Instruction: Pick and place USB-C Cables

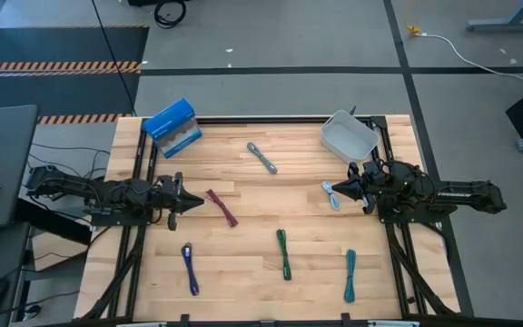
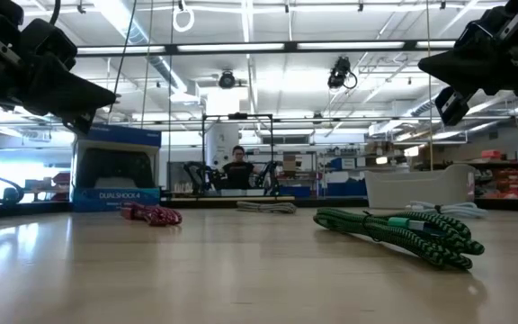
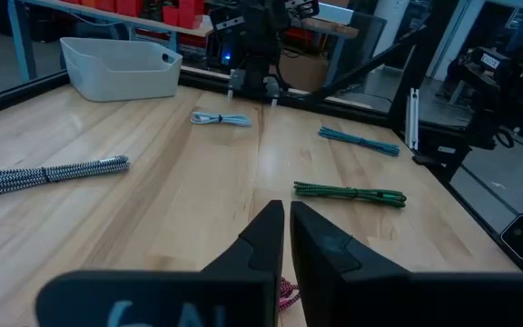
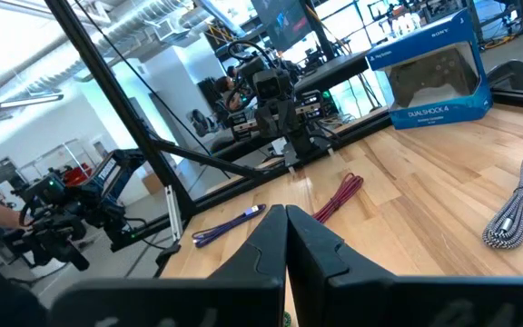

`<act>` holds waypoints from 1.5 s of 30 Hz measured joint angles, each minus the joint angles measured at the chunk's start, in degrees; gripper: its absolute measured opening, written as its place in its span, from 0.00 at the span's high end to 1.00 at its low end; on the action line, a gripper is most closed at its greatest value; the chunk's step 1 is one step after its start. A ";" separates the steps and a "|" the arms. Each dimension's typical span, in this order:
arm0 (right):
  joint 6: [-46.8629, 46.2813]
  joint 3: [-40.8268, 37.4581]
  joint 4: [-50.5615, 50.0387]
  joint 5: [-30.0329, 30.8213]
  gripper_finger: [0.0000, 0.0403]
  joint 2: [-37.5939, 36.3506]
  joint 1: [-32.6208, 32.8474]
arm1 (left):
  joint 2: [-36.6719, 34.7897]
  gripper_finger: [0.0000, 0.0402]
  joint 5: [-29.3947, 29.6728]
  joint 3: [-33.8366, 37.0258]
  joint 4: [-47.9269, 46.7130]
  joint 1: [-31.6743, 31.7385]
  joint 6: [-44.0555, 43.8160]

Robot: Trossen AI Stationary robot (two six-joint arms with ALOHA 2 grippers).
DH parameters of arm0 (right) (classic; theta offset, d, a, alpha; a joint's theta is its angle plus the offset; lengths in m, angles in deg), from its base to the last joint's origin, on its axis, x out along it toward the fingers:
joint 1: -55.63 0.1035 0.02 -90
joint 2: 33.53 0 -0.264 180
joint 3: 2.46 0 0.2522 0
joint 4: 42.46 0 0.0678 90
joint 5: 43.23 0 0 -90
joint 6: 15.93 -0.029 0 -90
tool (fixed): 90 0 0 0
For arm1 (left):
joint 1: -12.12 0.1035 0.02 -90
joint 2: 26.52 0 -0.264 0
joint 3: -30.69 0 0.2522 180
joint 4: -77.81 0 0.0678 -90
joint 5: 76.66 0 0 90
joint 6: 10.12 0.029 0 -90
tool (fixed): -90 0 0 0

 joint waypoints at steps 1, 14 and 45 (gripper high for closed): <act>0.00 0.00 0.00 0.00 0.98 0.00 0.00 | -0.02 0.93 0.00 -0.02 -0.02 0.00 0.00; 4.66 0.00 0.00 0.01 0.98 0.00 0.01 | 0.00 0.93 0.31 -0.01 9.62 0.04 4.84; 12.81 40.94 2.97 16.60 0.98 34.23 -0.21 | 24.19 0.93 15.30 -57.28 -13.62 0.07 -5.88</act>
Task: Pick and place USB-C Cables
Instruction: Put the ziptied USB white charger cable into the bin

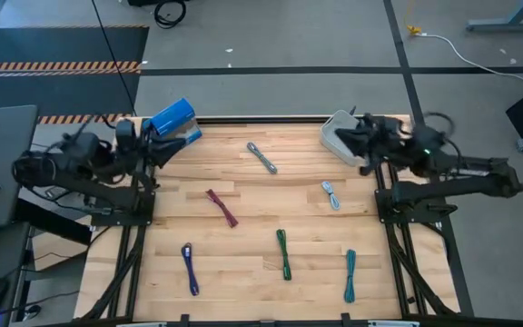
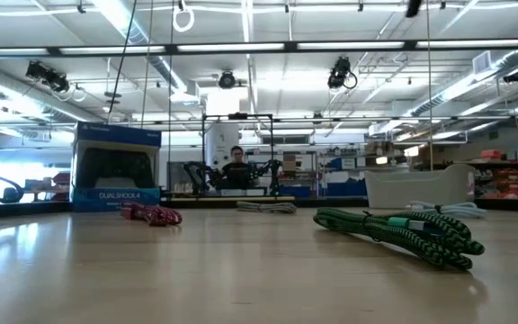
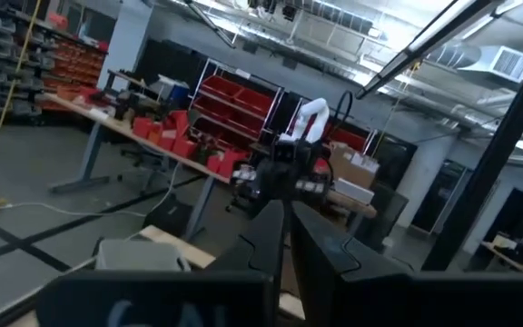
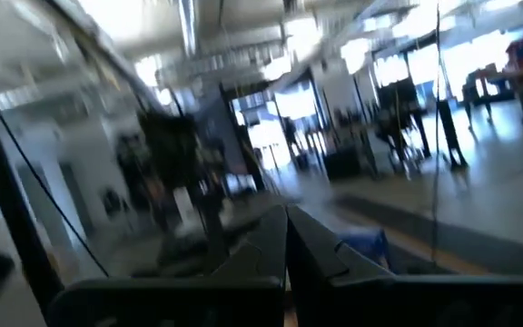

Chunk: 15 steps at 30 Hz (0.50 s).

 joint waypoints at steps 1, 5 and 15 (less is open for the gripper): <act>0.66 3.39 -3.17 -0.08 0.98 3.15 0.00 | 1.42 0.93 -0.02 -2.19 -0.83 0.00 -0.19; -1.72 14.87 -10.96 -0.16 0.98 14.58 -0.02 | 5.78 0.93 -0.01 -8.19 -1.88 0.00 -4.06; -33.14 32.54 1.11 -5.47 0.98 31.52 -0.04 | 9.86 0.93 -0.02 -12.82 1.19 0.00 -7.40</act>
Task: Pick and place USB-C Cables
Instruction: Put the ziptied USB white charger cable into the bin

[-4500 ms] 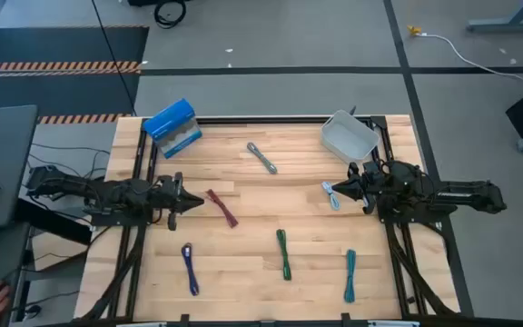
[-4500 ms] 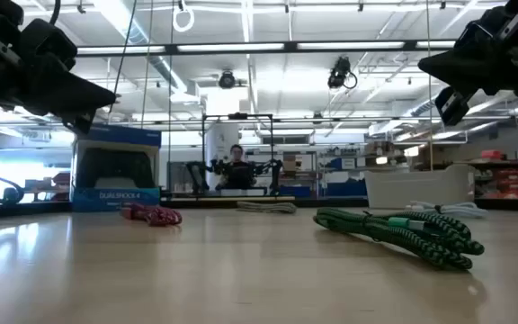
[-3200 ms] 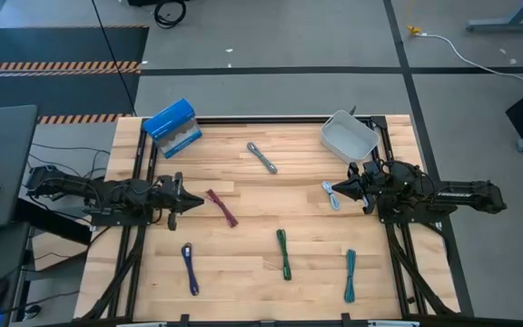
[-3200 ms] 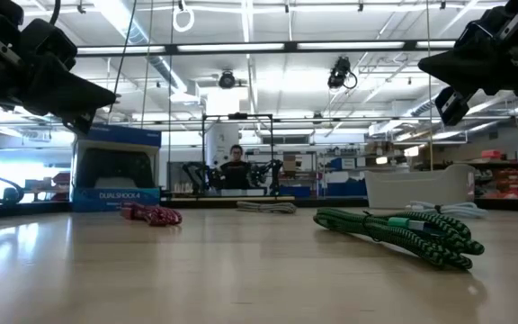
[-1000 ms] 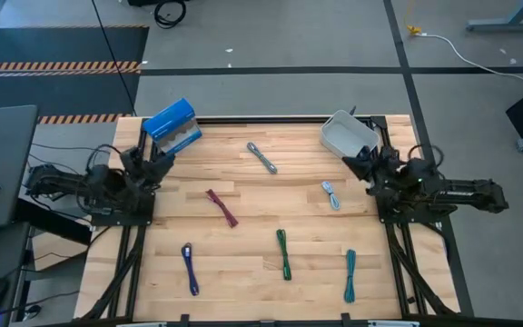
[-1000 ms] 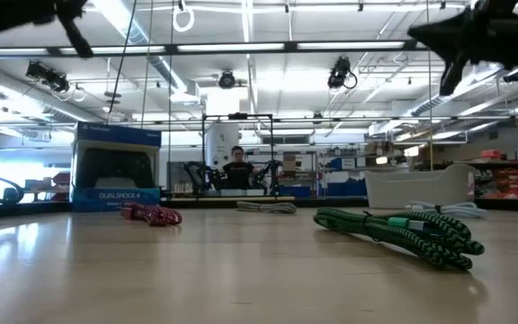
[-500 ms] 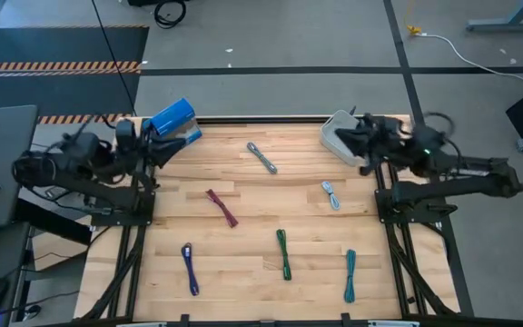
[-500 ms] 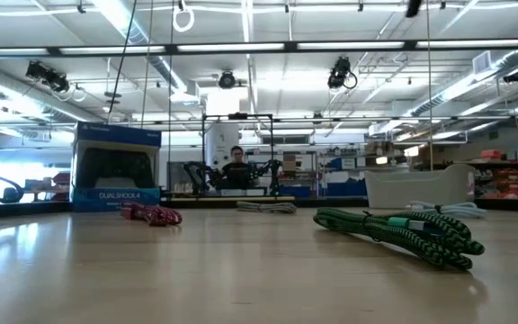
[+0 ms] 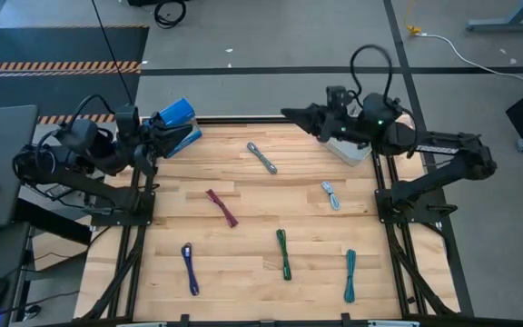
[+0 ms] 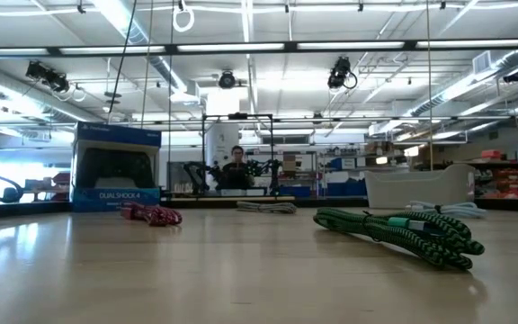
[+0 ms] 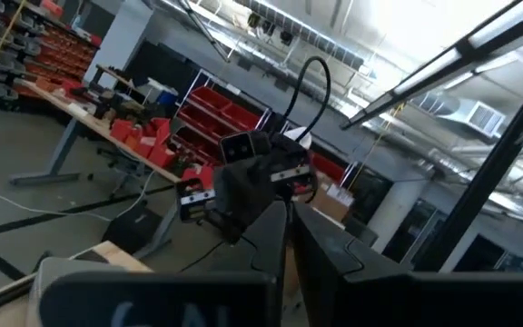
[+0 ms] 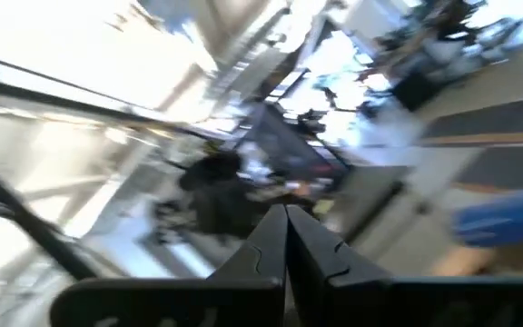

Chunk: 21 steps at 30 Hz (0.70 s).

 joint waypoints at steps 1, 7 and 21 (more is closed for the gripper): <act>-0.87 0.62 1.40 -1.41 0.98 0.82 -0.07 | 0.15 0.93 0.01 0.00 0.37 0.00 0.26; 0.13 1.37 17.93 -9.71 0.98 5.06 -0.72 | 1.90 0.93 0.26 -0.02 4.51 0.00 1.95; 10.45 1.30 -18.85 -19.86 0.89 9.27 -6.59 | 6.96 0.83 11.41 -0.04 -27.85 0.07 -11.21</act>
